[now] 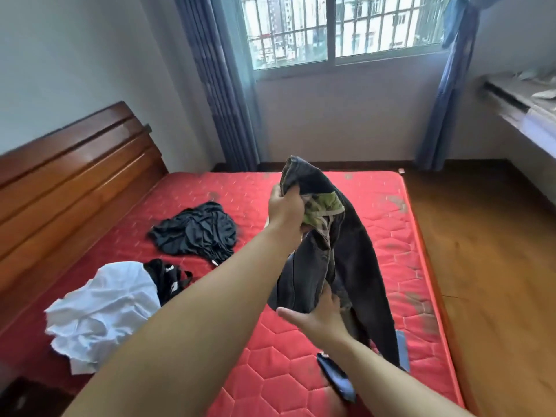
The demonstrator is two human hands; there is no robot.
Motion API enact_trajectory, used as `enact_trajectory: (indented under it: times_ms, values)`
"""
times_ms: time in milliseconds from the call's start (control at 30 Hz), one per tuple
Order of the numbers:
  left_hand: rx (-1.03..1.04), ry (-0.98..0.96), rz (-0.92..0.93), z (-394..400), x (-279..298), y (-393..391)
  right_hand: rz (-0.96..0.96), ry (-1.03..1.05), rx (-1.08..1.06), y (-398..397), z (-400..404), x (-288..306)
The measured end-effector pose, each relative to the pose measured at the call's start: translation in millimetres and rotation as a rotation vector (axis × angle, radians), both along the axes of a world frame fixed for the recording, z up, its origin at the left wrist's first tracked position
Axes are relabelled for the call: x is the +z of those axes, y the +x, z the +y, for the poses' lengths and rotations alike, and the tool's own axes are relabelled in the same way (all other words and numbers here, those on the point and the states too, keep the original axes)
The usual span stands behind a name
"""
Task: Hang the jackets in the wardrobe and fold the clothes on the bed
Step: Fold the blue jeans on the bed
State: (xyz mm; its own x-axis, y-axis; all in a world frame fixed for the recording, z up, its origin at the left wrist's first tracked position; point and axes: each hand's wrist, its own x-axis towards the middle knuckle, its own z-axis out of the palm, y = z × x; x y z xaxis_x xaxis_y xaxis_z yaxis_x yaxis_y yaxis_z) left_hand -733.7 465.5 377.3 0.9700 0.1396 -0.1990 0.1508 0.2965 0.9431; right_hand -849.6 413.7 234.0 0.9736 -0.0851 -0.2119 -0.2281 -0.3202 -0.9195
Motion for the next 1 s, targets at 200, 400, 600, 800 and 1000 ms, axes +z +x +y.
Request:
enact_trajectory:
  times_ms: [200, 400, 600, 800, 1000]
  values:
    - [0.105, 0.06, -0.038, 6, 10, 30, 0.111, -0.179, -0.373, 43, -31, -7]
    - [0.123, 0.016, -0.13, 18, 4, 57, 0.141, -0.235, -0.212, 79, -56, -10]
    - [0.148, 0.047, -0.056, 49, -20, 93, 0.171, -0.359, -0.024, 113, -54, -27]
    - [-0.036, 0.185, 0.271, 81, -44, 131, 0.153, -0.608, -0.144, 182, -111, 33]
    - [-0.239, -0.307, -0.078, 74, 80, 193, -0.494, -0.483, -0.601, 294, -103, 234]
